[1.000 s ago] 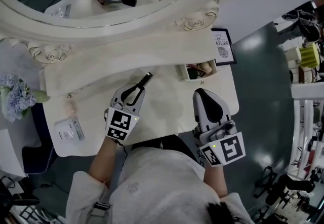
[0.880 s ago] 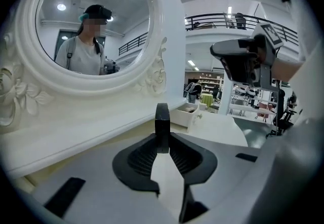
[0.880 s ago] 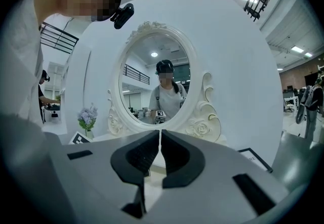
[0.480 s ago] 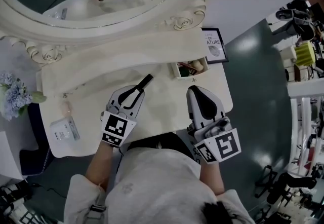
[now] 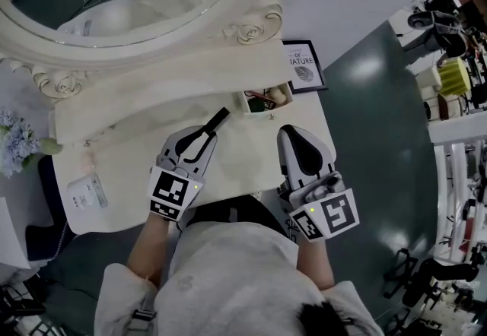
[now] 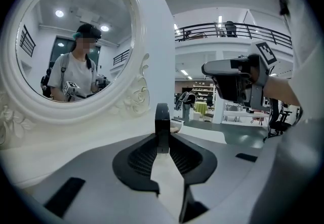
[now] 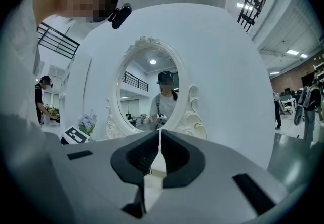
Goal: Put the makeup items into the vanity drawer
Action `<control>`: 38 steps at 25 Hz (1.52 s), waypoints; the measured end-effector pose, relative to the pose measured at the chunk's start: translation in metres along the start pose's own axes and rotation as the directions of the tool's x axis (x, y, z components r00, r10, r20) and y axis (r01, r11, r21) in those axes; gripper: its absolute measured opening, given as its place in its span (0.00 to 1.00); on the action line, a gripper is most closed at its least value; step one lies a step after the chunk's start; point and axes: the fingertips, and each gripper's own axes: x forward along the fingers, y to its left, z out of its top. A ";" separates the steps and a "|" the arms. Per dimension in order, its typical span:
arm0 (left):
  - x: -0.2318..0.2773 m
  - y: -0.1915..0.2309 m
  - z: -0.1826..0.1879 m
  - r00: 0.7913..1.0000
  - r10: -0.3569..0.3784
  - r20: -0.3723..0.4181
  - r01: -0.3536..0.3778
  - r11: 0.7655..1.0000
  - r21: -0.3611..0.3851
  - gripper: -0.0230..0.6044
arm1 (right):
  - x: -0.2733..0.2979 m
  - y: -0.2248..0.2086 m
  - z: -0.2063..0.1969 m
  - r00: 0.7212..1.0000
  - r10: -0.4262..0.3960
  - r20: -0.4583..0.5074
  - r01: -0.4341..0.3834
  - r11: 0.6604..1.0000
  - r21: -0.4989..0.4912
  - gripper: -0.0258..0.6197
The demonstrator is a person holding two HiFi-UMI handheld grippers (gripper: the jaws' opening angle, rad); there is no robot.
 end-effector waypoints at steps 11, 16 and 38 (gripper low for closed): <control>0.032 -0.045 0.017 1.000 0.027 -0.011 -0.026 1.000 0.016 0.18 | -0.034 -0.043 0.013 0.999 0.028 0.019 -0.028 1.000 0.006 0.08; 0.048 -0.060 0.021 0.999 0.041 -0.026 -0.040 0.999 0.032 0.18 | -0.044 -0.061 0.017 0.998 0.048 0.035 -0.049 0.998 0.026 0.08; 0.124 -0.057 0.007 0.935 0.205 -0.291 -0.083 0.921 0.381 0.18 | -0.073 -0.111 0.014 0.996 0.084 0.039 -0.085 0.995 0.046 0.08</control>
